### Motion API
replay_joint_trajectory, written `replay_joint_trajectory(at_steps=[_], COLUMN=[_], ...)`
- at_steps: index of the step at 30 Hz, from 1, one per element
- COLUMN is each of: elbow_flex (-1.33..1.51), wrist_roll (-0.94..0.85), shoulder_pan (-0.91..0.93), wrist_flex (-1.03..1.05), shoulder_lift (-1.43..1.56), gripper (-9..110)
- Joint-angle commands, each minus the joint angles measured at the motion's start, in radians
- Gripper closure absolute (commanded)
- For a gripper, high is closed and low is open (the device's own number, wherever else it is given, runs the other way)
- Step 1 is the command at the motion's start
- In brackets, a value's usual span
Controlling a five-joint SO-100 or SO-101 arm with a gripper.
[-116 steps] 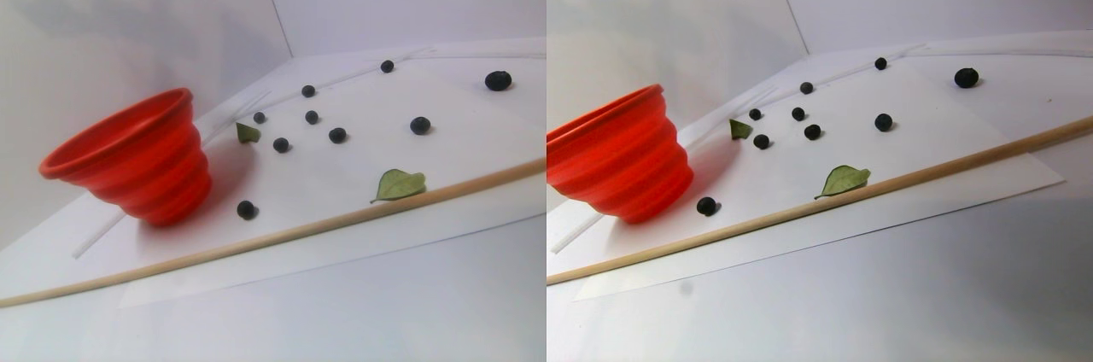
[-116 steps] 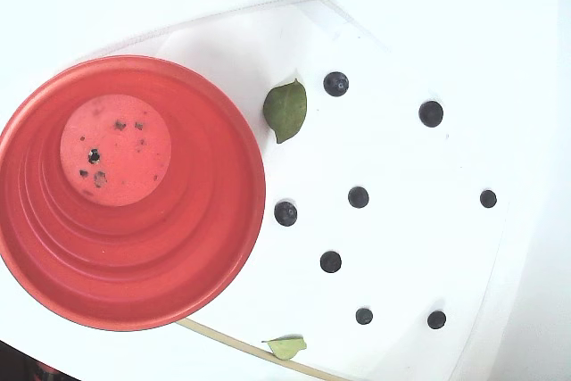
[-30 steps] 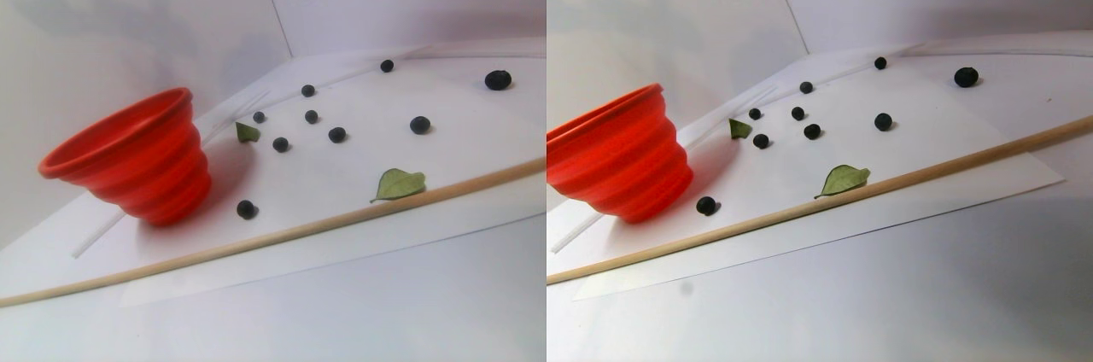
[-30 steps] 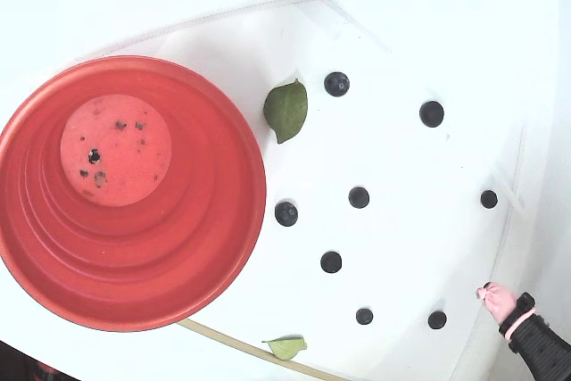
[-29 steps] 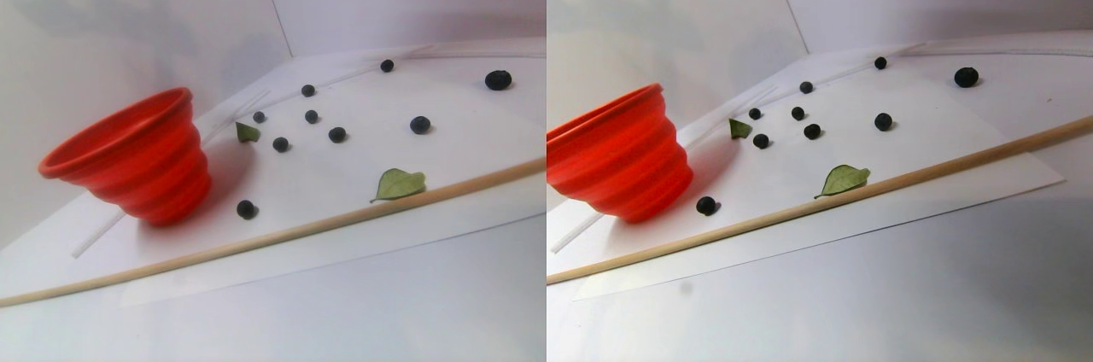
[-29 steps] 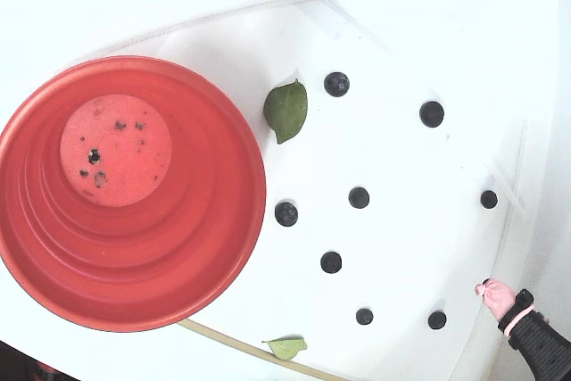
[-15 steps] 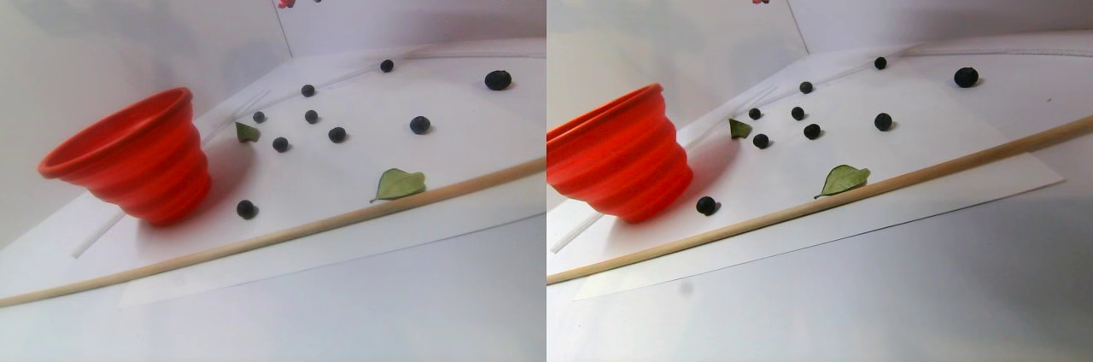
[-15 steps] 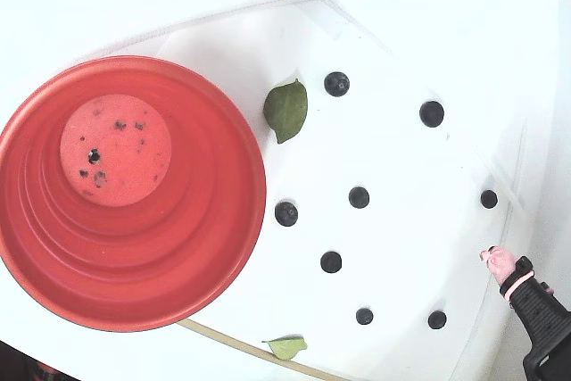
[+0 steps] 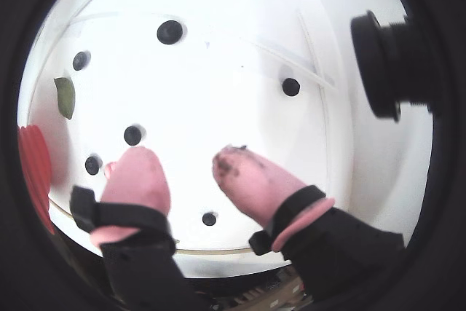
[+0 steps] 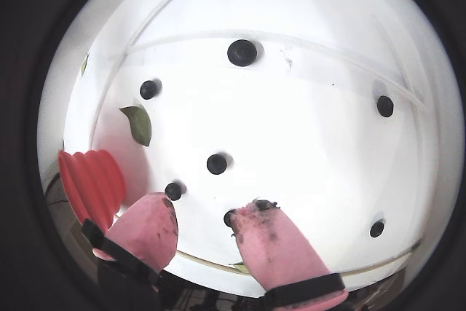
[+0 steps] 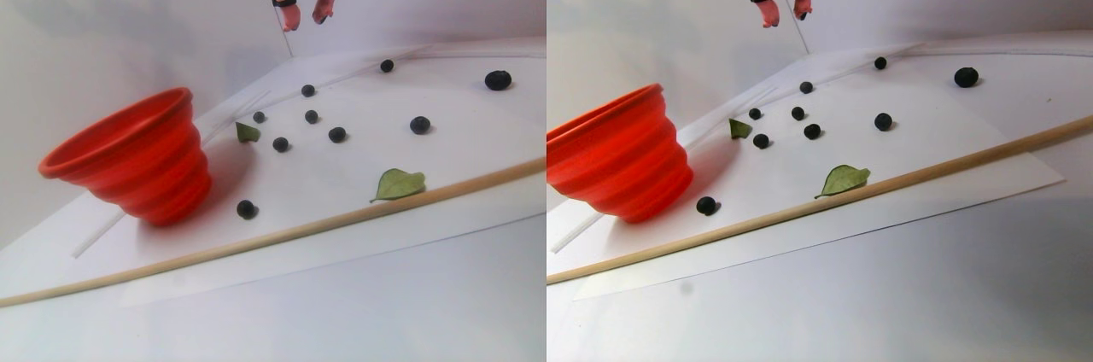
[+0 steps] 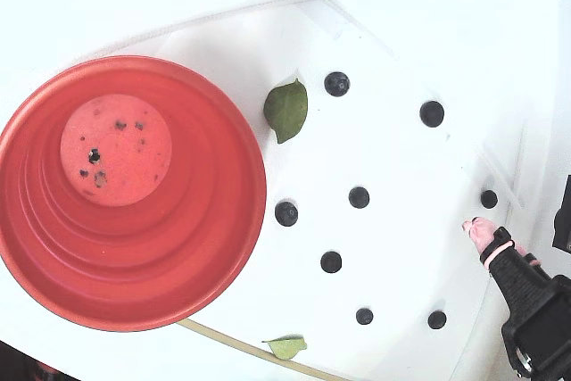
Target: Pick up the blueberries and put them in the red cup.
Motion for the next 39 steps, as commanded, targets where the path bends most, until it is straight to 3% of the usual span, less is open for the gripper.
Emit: replay_joint_trajectory(at_steps=[1,39], elbow_flex=[-0.020,-0.067], wrist_roll=[-0.017,-0.095], shoulder_pan=[0.000,-0.034], wrist_flex=[-0.054,-0.364], shoulder_lift=[-0.006,-0.272], gripper=[86,84])
